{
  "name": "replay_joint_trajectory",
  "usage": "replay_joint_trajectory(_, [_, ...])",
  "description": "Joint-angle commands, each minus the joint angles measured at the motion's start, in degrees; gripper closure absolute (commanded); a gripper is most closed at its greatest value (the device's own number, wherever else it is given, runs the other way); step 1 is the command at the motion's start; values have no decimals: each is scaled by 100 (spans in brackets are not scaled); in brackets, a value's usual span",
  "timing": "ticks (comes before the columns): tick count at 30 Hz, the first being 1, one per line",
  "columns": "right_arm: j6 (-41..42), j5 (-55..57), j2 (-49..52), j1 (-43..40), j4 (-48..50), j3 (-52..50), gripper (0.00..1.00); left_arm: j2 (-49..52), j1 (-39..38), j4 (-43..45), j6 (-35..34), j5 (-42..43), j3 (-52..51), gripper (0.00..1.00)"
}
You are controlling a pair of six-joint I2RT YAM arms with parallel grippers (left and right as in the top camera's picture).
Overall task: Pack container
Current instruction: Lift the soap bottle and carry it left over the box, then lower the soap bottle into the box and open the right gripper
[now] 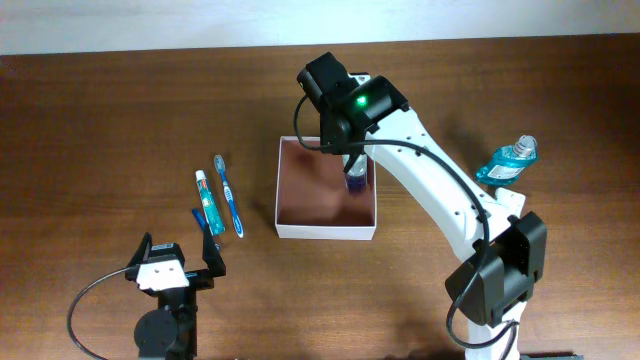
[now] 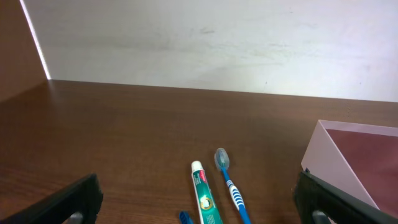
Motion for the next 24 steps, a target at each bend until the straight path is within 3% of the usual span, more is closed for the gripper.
replay_joint_trajectory(1, [76, 229, -39, 2, 48, 55, 73, -50, 31, 11, -76, -63, -31, 0])
replay_joint_trajectory(19, [170, 232, 262, -417, 96, 55, 73, -50, 31, 11, -76, -63, -31, 1])
replay_joint_trajectory(24, [-144, 232, 262, -442, 295, 55, 74, -50, 31, 11, -74, -63, -31, 1])
